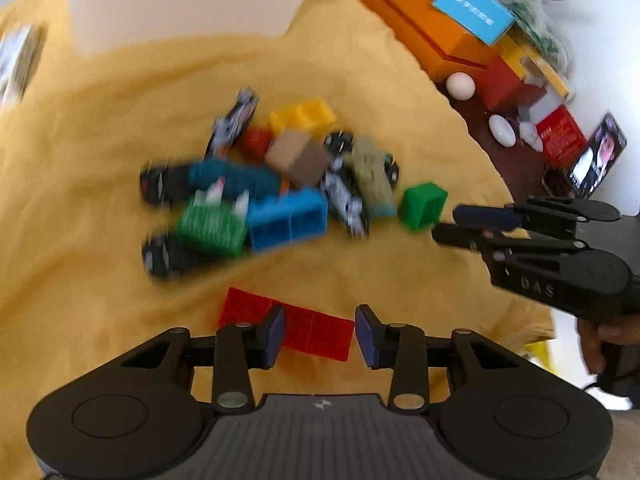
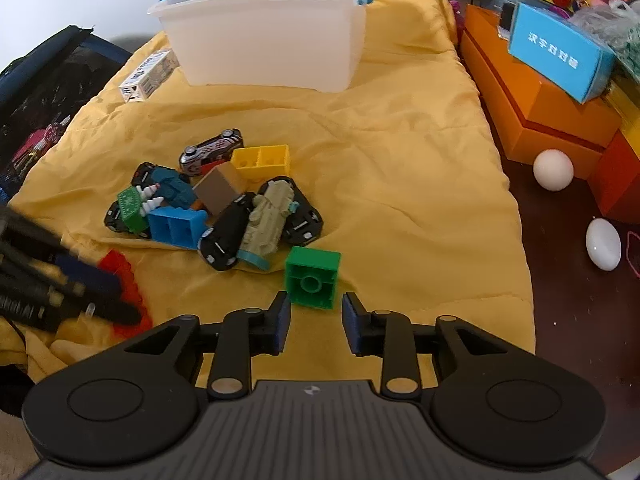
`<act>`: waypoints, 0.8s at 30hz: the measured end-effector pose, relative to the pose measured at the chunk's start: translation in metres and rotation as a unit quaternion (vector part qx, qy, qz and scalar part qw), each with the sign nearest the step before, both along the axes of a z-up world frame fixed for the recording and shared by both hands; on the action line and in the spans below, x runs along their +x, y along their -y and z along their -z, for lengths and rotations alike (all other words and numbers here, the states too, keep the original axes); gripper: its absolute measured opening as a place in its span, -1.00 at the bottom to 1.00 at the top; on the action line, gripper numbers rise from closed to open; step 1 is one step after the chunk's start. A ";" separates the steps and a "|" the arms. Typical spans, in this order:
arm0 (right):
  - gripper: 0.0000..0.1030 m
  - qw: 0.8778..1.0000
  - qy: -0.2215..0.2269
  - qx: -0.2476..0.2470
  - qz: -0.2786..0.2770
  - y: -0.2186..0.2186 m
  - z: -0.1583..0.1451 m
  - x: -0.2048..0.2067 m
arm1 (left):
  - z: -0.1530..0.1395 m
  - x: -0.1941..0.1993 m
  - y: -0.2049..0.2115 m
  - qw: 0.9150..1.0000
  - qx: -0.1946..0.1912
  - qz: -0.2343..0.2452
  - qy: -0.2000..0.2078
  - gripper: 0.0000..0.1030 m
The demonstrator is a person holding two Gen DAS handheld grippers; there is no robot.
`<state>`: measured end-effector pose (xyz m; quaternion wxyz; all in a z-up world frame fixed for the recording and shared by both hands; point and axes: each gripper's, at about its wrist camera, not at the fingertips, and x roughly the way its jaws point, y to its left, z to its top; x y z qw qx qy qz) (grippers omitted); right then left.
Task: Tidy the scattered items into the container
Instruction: 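Reach the left gripper toward the long red brick while the right gripper approaches the green block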
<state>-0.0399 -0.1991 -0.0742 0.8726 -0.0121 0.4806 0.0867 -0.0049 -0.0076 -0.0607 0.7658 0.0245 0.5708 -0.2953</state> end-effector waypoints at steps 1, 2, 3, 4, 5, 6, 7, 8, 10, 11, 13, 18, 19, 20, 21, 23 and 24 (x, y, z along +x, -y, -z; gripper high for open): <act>-0.38 1.000 -0.002 0.002 0.000 0.001 0.001 0.000 | 0.000 0.002 0.006 1.000 0.006 0.022 0.014 -0.18; -0.38 1.000 -0.002 0.004 0.000 0.001 0.001 0.001 | 0.001 0.004 0.011 0.999 0.010 0.044 0.026 -0.18; -0.38 1.000 -0.002 0.005 -0.002 0.002 0.001 0.001 | -0.001 0.004 0.017 0.997 0.016 0.068 0.038 -0.19; -0.37 1.000 -0.001 0.006 -0.003 0.002 0.000 0.002 | -0.003 0.002 0.023 0.994 0.021 0.093 0.053 -0.25; -0.36 1.000 0.001 0.006 -0.004 0.003 0.000 0.002 | -0.004 0.001 0.028 0.990 0.026 0.119 0.068 -0.26; -0.35 1.000 0.002 0.007 -0.005 0.003 0.000 0.003 | -0.003 0.001 0.032 0.987 0.037 0.137 0.073 -0.27; -0.34 1.000 0.003 0.008 -0.006 0.003 -0.001 0.004 | -0.004 0.002 0.035 0.985 0.045 0.148 0.076 -0.27; -0.33 1.000 0.004 0.009 -0.007 0.003 -0.001 0.004 | -0.005 0.001 0.037 0.983 0.051 0.156 0.079 -0.27; -0.30 1.000 0.007 0.008 -0.010 0.002 -0.002 0.005 | -0.010 0.000 0.038 0.982 0.063 0.160 0.080 -0.24; -0.28 1.000 0.010 0.007 -0.011 0.002 -0.003 0.005 | -0.014 0.000 0.035 0.984 0.071 0.148 0.072 -0.20; -0.19 1.000 0.015 0.008 -0.014 0.001 -0.004 0.005 | -0.017 -0.002 0.028 0.989 0.087 0.108 0.043 0.16; -0.19 1.000 0.009 0.018 -0.018 0.002 0.000 0.007 | -0.028 -0.011 0.025 0.993 0.105 0.035 0.037 0.24; -0.19 1.000 0.009 0.019 -0.021 0.002 0.000 0.007 | -0.030 -0.015 0.025 0.992 0.117 0.028 0.045 0.24; -0.19 0.999 0.011 0.020 -0.024 0.003 -0.001 0.007 | -0.030 -0.015 0.028 0.990 0.128 0.022 0.052 0.24; -0.19 0.999 0.013 0.020 -0.028 0.004 -0.002 0.008 | -0.030 -0.017 0.030 0.989 0.138 0.015 0.058 0.24; -0.19 0.999 0.017 0.019 -0.032 0.006 -0.003 0.009 | -0.031 -0.018 0.033 0.986 0.151 0.000 0.063 0.24; -0.19 0.999 0.018 0.020 -0.035 0.007 -0.004 0.009 | -0.030 -0.017 0.035 0.986 0.156 -0.010 0.064 0.24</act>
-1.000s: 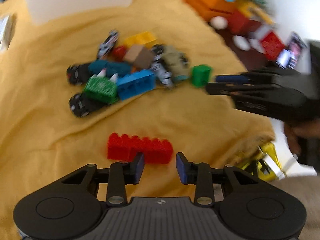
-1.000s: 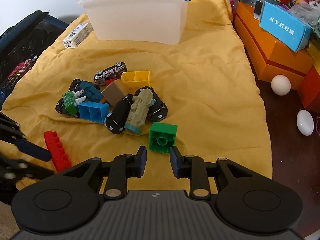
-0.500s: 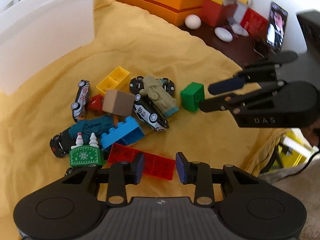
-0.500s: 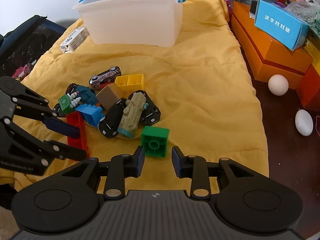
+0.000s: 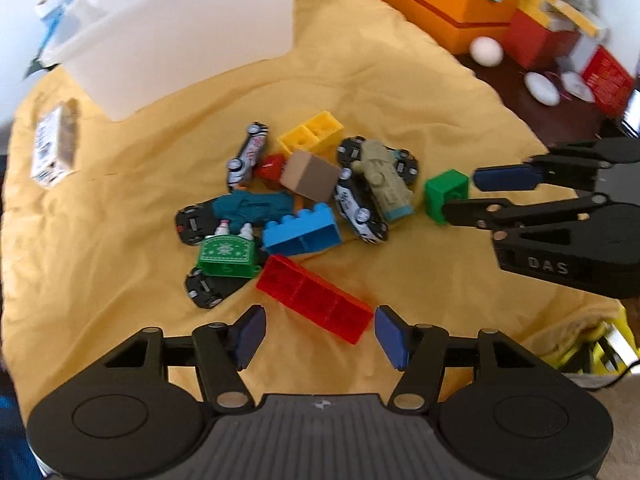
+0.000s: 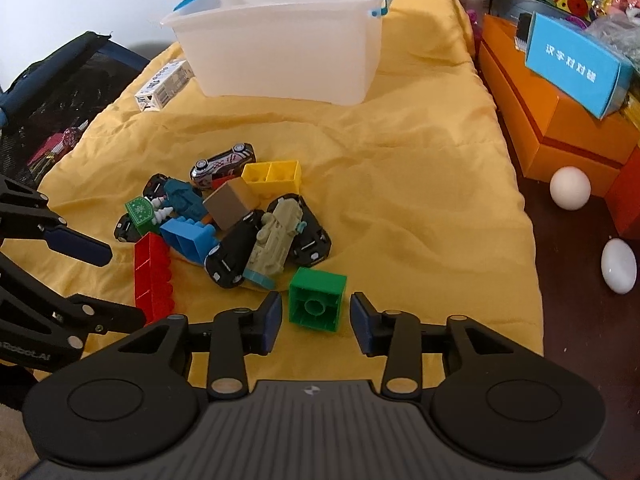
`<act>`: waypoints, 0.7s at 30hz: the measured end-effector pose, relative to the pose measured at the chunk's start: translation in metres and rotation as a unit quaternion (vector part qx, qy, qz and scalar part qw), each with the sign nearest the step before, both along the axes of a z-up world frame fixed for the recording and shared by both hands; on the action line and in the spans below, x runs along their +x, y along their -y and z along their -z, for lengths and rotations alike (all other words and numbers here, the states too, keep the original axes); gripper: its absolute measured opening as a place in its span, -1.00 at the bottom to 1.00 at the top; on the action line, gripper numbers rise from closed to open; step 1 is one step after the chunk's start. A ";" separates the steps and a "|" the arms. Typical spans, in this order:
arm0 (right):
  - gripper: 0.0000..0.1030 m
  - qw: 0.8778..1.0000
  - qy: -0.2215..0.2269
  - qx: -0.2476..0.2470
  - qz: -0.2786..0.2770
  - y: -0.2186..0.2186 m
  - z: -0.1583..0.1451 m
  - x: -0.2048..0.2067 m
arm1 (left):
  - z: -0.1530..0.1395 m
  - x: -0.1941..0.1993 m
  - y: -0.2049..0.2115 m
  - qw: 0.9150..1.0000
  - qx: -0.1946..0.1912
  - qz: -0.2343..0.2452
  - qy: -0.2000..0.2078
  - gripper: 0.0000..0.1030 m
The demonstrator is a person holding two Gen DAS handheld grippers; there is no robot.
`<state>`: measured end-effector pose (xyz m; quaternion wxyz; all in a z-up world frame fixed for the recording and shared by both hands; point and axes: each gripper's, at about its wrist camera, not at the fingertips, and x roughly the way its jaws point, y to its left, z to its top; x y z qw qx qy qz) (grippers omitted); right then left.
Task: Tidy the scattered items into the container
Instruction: 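Reach the left gripper toward the long red brick while the right gripper approaches the green block, then close the left gripper on the red brick and lift it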
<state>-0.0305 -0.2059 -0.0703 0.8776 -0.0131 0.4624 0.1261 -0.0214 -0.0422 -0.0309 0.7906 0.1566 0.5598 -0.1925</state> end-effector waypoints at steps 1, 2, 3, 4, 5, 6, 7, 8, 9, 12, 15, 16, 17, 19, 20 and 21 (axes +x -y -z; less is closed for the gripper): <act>-0.19 1.000 0.001 0.001 -0.002 0.001 -0.001 0.000 | 0.001 0.000 0.002 1.000 0.005 -0.015 0.002 0.24; -0.19 1.000 0.002 0.001 -0.004 0.003 -0.001 0.000 | 0.001 0.000 0.002 1.000 0.009 -0.030 0.003 0.24; -0.19 1.000 0.004 0.002 -0.005 0.004 -0.002 -0.001 | 0.003 0.001 0.001 0.999 0.013 -0.049 -0.001 0.24; -0.19 1.000 0.007 0.002 -0.008 0.006 -0.003 -0.002 | 0.006 0.001 0.000 0.997 0.013 -0.070 -0.008 0.24; -0.19 1.000 0.009 0.003 -0.013 0.007 -0.003 -0.003 | 0.011 0.002 -0.001 0.996 0.010 -0.086 -0.016 0.24; -0.19 1.000 0.011 0.002 -0.019 0.007 -0.002 -0.003 | 0.019 0.004 -0.003 0.994 0.004 -0.102 -0.028 0.21; -0.19 1.000 0.010 0.002 -0.025 0.007 -0.002 -0.004 | 0.025 0.004 -0.005 0.993 -0.008 -0.114 -0.037 0.08; -0.19 0.999 0.008 0.002 -0.032 0.008 -0.001 -0.004 | 0.031 0.005 -0.008 0.990 -0.026 -0.126 -0.048 -0.12; -0.19 0.999 0.007 0.002 -0.039 0.009 -0.001 -0.004 | 0.035 0.006 -0.012 0.988 -0.039 -0.139 -0.061 -0.67; -0.19 0.999 0.006 0.005 -0.052 0.012 0.000 -0.005 | 0.038 0.002 -0.024 0.985 -0.081 -0.138 -0.062 -0.80; -0.19 0.998 0.004 0.010 -0.057 0.015 0.002 -0.004 | 0.035 0.001 -0.034 0.985 -0.107 -0.113 -0.079 -0.81; -0.19 0.998 0.003 0.011 -0.058 0.015 0.003 -0.004 | 0.032 0.002 -0.034 0.986 -0.106 -0.103 -0.081 -0.81; -0.19 0.998 0.002 0.012 -0.059 0.015 0.003 -0.005 | 0.029 0.002 -0.034 0.987 -0.103 -0.089 -0.080 -0.81; -0.19 0.998 0.004 0.011 -0.061 0.014 0.002 -0.007 | 0.020 0.002 -0.030 0.991 -0.089 -0.068 -0.071 -0.78; -0.19 0.998 0.006 0.008 -0.061 0.013 0.001 -0.009 | 0.016 0.002 -0.029 0.993 -0.074 -0.059 -0.065 -0.77; -0.19 0.998 0.010 0.005 -0.059 0.012 0.000 -0.011 | 0.011 -0.001 -0.027 0.996 -0.063 -0.047 -0.048 -0.71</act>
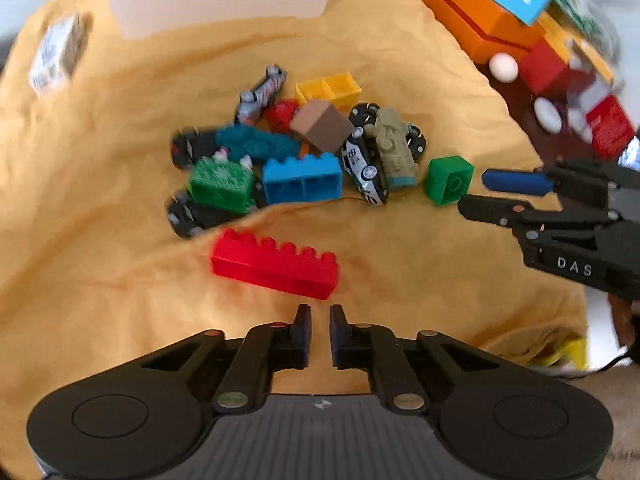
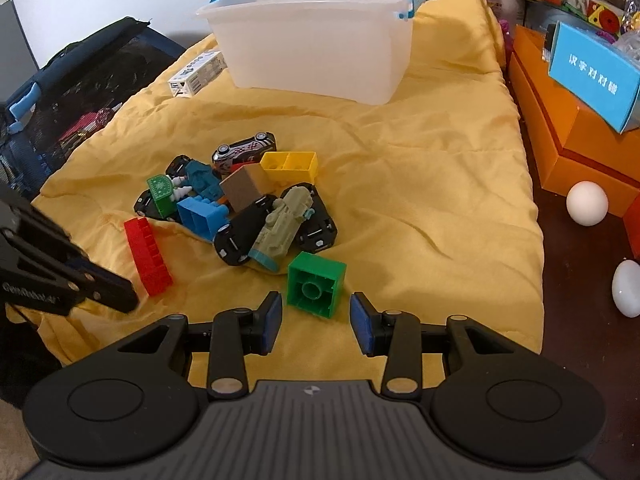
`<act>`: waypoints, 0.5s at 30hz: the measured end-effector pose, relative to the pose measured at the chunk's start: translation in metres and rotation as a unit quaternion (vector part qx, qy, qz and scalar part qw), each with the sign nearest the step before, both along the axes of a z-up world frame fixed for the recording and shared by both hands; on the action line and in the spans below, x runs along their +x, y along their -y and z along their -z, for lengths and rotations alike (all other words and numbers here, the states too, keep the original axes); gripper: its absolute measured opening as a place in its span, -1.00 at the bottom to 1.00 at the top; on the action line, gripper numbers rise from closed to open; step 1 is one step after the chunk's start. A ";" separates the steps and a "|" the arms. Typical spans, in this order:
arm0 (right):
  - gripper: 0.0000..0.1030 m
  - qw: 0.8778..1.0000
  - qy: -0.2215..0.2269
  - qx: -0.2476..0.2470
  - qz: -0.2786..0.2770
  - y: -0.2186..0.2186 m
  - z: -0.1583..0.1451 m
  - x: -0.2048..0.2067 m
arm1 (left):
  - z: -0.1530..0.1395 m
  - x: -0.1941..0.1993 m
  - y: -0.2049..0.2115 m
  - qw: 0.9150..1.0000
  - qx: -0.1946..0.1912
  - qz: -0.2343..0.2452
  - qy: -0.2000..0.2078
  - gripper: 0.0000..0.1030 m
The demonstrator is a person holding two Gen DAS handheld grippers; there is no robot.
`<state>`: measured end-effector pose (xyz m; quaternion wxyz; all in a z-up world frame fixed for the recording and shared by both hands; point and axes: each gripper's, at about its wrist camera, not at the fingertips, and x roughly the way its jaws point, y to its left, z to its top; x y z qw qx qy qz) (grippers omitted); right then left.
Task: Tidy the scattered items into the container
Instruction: 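Close the left gripper on the red brick and lift it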
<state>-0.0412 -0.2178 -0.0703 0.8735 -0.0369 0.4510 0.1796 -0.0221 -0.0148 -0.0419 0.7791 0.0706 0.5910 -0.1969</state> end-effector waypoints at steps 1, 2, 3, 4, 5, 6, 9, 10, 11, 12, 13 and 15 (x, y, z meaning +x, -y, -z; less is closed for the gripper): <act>-0.19 1.000 0.004 -0.002 0.005 -0.001 -0.001 -0.002 | -0.008 -0.005 -0.001 0.999 0.015 0.017 0.028 -0.53; -0.19 1.000 0.006 -0.003 0.012 -0.002 -0.002 -0.003 | -0.014 -0.008 0.004 0.997 0.036 0.042 0.057 -0.40; -0.19 1.000 0.007 -0.004 0.022 -0.004 -0.003 -0.004 | -0.017 -0.009 0.010 0.992 0.060 0.080 0.082 -0.12; -0.19 0.999 0.008 -0.004 0.033 -0.005 -0.004 -0.004 | -0.018 -0.009 0.017 0.982 0.089 0.130 0.106 0.03; -0.19 0.999 0.009 -0.004 0.044 -0.006 -0.006 -0.005 | -0.017 -0.007 0.022 0.970 0.115 0.177 0.117 0.04; -0.19 0.998 0.011 -0.004 0.056 -0.008 -0.007 -0.006 | -0.016 -0.005 0.026 0.956 0.135 0.231 0.119 0.04; -0.17 0.997 0.016 -0.006 0.079 -0.017 -0.010 -0.010 | -0.018 0.007 0.024 0.922 0.124 0.349 0.110 0.04; -0.16 0.996 0.019 -0.008 0.086 -0.020 -0.009 -0.012 | -0.019 0.015 0.019 0.912 0.103 0.382 0.104 0.04; -0.16 0.995 0.018 -0.010 0.095 -0.024 -0.008 -0.013 | -0.019 0.025 0.016 0.907 0.082 0.404 0.090 0.04; -0.16 0.994 0.015 -0.010 0.106 -0.027 -0.007 -0.015 | -0.016 0.036 0.013 0.903 0.062 0.420 0.068 0.04; -0.16 0.993 0.012 -0.008 0.117 -0.030 -0.006 -0.018 | -0.012 0.046 0.012 0.899 0.052 0.432 0.054 0.04; -0.16 0.991 0.010 -0.003 0.131 -0.036 -0.007 -0.025 | -0.002 0.057 0.012 0.882 0.057 0.467 0.039 0.04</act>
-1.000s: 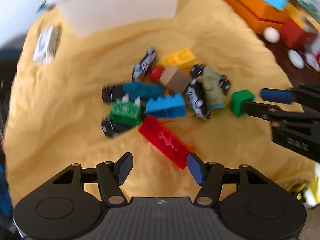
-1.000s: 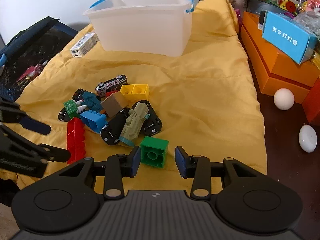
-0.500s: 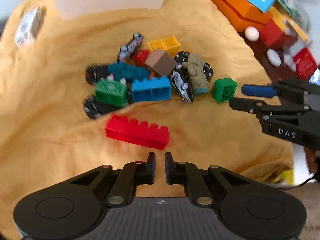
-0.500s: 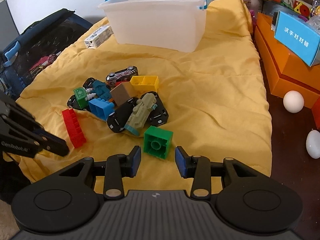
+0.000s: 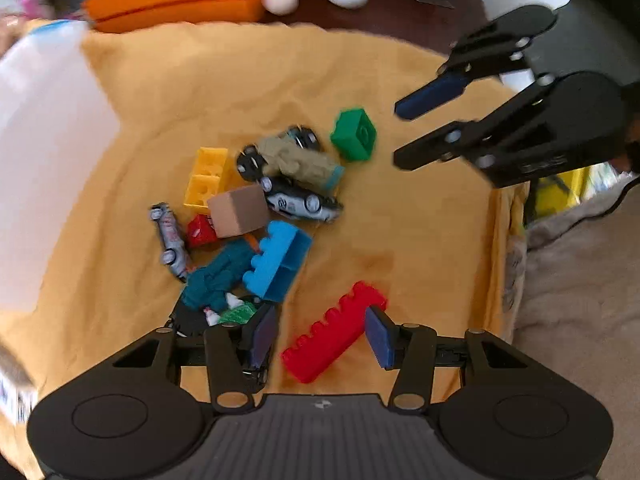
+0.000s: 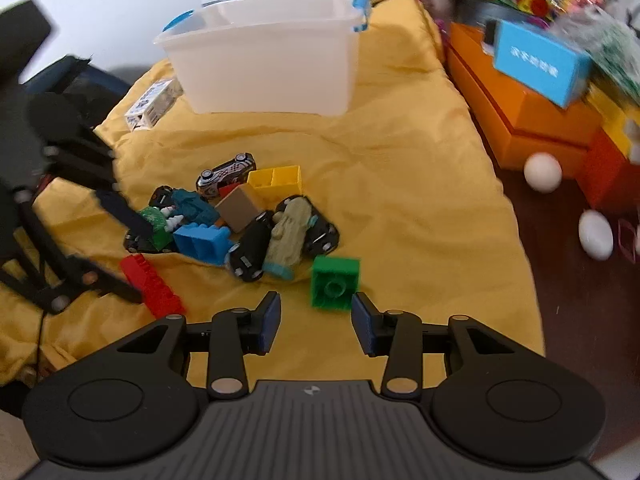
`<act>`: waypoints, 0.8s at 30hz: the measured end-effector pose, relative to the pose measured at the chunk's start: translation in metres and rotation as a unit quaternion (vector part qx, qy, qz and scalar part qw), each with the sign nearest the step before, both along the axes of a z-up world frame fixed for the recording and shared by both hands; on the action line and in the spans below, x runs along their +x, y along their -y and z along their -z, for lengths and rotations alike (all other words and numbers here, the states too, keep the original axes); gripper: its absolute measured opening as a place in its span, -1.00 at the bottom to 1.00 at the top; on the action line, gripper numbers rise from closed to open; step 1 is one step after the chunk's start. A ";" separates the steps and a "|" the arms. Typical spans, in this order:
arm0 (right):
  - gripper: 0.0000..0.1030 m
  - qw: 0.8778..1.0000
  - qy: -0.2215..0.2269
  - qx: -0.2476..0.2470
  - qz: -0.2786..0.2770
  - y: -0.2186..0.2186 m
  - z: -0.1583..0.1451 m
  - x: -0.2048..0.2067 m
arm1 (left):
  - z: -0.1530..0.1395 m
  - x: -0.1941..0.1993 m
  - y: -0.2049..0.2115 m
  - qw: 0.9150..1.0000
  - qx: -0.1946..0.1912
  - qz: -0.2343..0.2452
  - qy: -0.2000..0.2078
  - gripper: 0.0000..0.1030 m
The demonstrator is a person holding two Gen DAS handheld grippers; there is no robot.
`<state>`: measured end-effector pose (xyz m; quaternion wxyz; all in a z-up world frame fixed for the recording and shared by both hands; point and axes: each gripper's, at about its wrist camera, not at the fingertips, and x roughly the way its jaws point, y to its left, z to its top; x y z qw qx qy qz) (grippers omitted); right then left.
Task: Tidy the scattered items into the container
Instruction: 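Close the left gripper on the red brick and lift it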
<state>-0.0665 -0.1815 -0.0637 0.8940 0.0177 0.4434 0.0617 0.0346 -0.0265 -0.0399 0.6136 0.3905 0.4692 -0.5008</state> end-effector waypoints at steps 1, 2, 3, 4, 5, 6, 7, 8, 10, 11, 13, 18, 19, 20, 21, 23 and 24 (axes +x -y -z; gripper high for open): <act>-0.16 1.000 0.001 -0.003 0.005 -0.004 -0.001 -0.004 | 0.005 0.000 0.001 1.000 0.011 0.020 -0.006 0.04; -0.16 1.000 0.004 -0.008 0.010 -0.007 -0.002 -0.007 | 0.009 -0.001 0.001 0.999 0.019 0.040 -0.012 0.04; -0.15 1.000 0.006 -0.012 0.015 -0.010 -0.002 -0.010 | 0.014 -0.002 0.000 0.998 0.024 0.060 -0.018 0.04; -0.15 1.000 0.006 -0.015 0.020 -0.012 -0.002 -0.012 | 0.018 -0.004 0.000 0.996 0.026 0.079 -0.018 0.04; -0.15 0.999 0.005 -0.015 0.027 -0.013 -0.002 -0.014 | 0.022 -0.007 -0.001 0.995 0.025 0.093 -0.012 0.03; -0.15 0.999 0.004 -0.015 0.035 -0.014 -0.002 -0.015 | 0.026 -0.008 -0.001 0.995 0.023 0.098 -0.010 0.00; -0.15 0.999 0.003 -0.016 0.042 -0.014 -0.002 -0.016 | 0.030 -0.007 -0.002 0.996 0.023 0.089 -0.008 -0.22; -0.15 0.999 0.002 -0.016 0.047 -0.014 -0.002 -0.018 | 0.031 -0.005 -0.004 0.997 0.019 0.069 -0.006 -0.29; -0.15 0.998 0.003 -0.017 0.055 -0.014 -0.002 -0.019 | 0.024 -0.004 -0.012 0.999 -0.006 0.033 0.004 -0.51; -0.15 0.998 0.003 -0.017 0.057 -0.013 -0.002 -0.020 | 0.020 -0.004 -0.015 1.000 -0.017 0.007 0.018 -0.51; -0.15 0.998 -0.001 -0.014 0.061 -0.013 0.001 -0.018 | 0.011 -0.009 -0.020 0.996 -0.024 -0.047 0.077 -0.51; -0.15 0.998 -0.018 0.012 0.059 -0.009 0.008 -0.004 | 0.033 -0.049 -0.007 0.969 0.028 -0.079 0.233 -0.51; -0.15 0.998 -0.018 0.014 0.055 -0.010 0.008 -0.002 | 0.039 -0.054 -0.007 0.968 0.032 -0.086 0.232 -0.51; -0.15 0.999 -0.017 0.012 0.049 -0.010 0.008 -0.001 | 0.043 -0.059 -0.003 0.966 0.033 -0.092 0.240 -0.51; -0.14 0.999 -0.015 0.011 0.043 -0.012 0.007 0.001 | 0.043 -0.065 -0.002 0.965 0.032 -0.098 0.243 -0.50; -0.12 0.999 -0.014 0.011 0.031 -0.013 0.007 0.002 | 0.041 -0.071 0.002 0.966 0.025 -0.126 0.224 -0.48; -0.11 0.999 -0.015 0.012 0.026 -0.013 0.008 0.004 | 0.036 -0.073 0.001 0.969 0.012 -0.137 0.204 -0.41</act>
